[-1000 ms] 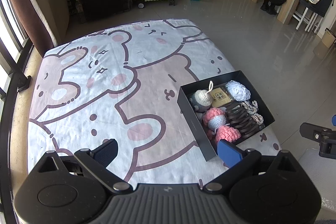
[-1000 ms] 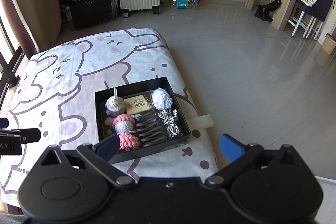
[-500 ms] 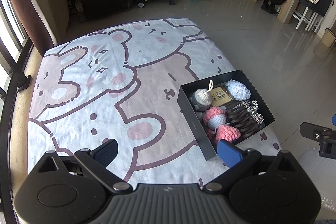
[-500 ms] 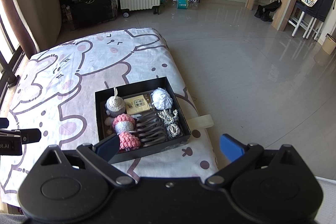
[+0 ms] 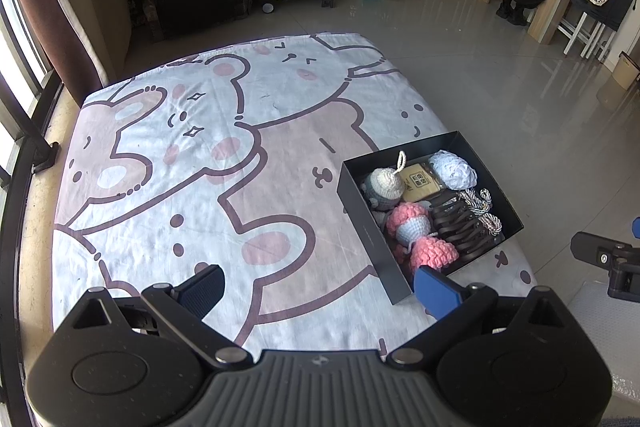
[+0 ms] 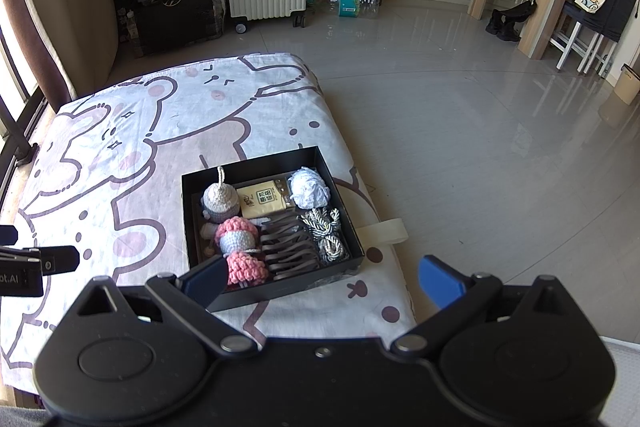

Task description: Organize objects

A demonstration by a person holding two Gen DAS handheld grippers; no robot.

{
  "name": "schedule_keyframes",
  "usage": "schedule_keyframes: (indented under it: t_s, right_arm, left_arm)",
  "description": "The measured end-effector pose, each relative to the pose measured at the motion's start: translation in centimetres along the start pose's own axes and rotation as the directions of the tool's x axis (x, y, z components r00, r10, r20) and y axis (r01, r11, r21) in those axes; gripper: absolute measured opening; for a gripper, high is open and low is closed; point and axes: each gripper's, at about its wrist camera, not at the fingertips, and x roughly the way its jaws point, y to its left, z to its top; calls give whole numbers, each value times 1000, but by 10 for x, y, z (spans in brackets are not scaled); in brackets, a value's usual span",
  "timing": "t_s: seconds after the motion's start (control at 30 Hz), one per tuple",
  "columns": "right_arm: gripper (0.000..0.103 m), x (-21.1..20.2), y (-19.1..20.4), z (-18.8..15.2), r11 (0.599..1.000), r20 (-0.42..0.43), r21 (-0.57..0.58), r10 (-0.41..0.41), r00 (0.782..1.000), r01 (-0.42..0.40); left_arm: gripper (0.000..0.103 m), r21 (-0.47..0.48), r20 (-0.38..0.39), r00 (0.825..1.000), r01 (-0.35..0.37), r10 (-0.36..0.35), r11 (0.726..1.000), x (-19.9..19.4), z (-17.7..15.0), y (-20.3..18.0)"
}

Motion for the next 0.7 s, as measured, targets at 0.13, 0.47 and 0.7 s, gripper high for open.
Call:
schedule_keyframes:
  t_s: [0.13, 0.47, 0.7]
  right_arm:
    - [103, 0, 0, 0, 1000, 0, -1, 0, 1000, 0]
    - [103, 0, 0, 0, 1000, 0, -1, 0, 1000, 0]
    - [103, 0, 0, 0, 1000, 0, -1, 0, 1000, 0]
  left_arm:
    - [100, 0, -2, 1000, 2, -2, 1000, 0, 0, 0]
    - [100, 0, -5, 1000, 3, -3, 1000, -1, 0, 0]
    - [100, 0, -6, 1000, 2, -2, 1000, -1, 1, 0]
